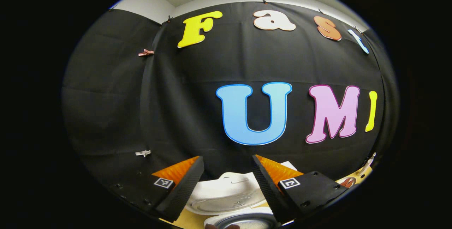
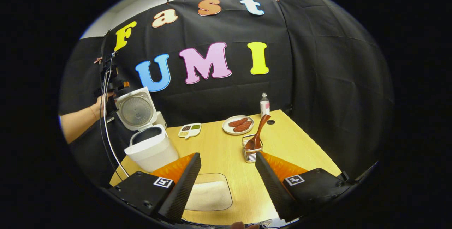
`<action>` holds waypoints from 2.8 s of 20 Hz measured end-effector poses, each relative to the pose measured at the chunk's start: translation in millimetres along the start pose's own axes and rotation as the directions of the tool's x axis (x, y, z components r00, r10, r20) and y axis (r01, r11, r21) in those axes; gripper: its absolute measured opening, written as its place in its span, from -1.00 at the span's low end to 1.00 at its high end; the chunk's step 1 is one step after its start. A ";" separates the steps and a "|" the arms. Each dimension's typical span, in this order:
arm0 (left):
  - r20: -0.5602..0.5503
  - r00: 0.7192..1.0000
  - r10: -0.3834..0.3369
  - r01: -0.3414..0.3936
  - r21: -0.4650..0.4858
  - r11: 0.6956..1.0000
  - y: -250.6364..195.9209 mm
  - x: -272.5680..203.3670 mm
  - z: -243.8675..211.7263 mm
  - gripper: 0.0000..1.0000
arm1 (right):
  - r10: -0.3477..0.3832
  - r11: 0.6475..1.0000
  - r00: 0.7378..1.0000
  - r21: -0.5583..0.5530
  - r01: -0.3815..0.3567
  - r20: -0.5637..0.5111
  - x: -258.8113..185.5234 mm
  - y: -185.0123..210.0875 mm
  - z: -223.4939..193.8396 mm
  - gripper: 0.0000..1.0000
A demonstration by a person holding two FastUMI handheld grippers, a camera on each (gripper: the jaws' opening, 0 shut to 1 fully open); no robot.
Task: Close the left gripper, press the button to open the rice cooker; take a wooden spoon from the chopstick holder with the right hand, scoop a spoonful of rice and pour it into the rice cooker, then put the wooden spoon back into the chopstick holder.
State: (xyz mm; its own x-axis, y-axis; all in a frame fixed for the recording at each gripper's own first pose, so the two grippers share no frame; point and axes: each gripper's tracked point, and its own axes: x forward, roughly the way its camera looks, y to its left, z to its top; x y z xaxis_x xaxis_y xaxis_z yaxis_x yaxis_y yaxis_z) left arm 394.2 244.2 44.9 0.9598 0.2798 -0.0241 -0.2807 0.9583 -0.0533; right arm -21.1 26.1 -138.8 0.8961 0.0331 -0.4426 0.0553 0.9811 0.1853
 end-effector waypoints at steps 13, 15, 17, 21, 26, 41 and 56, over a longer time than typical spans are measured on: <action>-0.141 0.990 0.013 -0.018 -0.037 0.999 -10.6 -42.0 -55.2 0.96 | -0.017 0.999 0.999 0.047 0.019 -0.037 2.7 -28.6 -8.1 0.97; -0.137 0.990 0.021 -0.027 -0.044 0.999 -20.9 -65.2 -65.3 0.96 | -0.004 0.999 0.999 0.038 0.005 -0.048 4.5 -31.7 -10.7 0.97; -0.141 0.990 0.031 -0.037 -0.038 0.999 -32.9 -85.7 -78.6 0.98 | 0.012 1.000 0.998 0.019 -0.011 -0.056 2.4 -31.5 -14.4 0.97; -0.173 0.983 0.061 -0.068 -0.037 0.997 -55.6 -112.5 -108.0 0.97 | 0.040 0.999 0.997 0.001 -0.040 -0.070 4.6 -39.4 -16.1 0.97; -0.330 0.944 0.024 -0.055 -0.086 0.995 -88.2 -134.8 -177.6 0.98 | 0.058 0.998 0.996 -0.010 -0.059 -0.069 -1.0 -52.4 -15.1 0.97; -0.426 0.895 0.129 -0.149 -0.015 0.989 -93.1 -173.7 -249.5 0.95 | 0.051 0.998 0.993 -0.019 -0.053 -0.109 -15.7 -80.7 -32.4 0.98; -0.476 0.870 0.126 -0.140 0.006 0.990 -97.5 -181.6 -271.9 1.00 | 0.054 0.998 0.993 -0.026 -0.057 -0.108 -18.9 -78.0 -33.9 0.97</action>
State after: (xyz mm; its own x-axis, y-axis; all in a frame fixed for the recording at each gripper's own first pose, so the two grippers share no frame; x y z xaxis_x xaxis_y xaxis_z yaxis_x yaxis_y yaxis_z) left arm 245.0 84.3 -217.0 0.7960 0.3363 -0.5032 -0.4120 0.9101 -0.0436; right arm -57.3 -44.7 -174.6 0.8452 0.1059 -0.5238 -0.0072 0.9823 0.1870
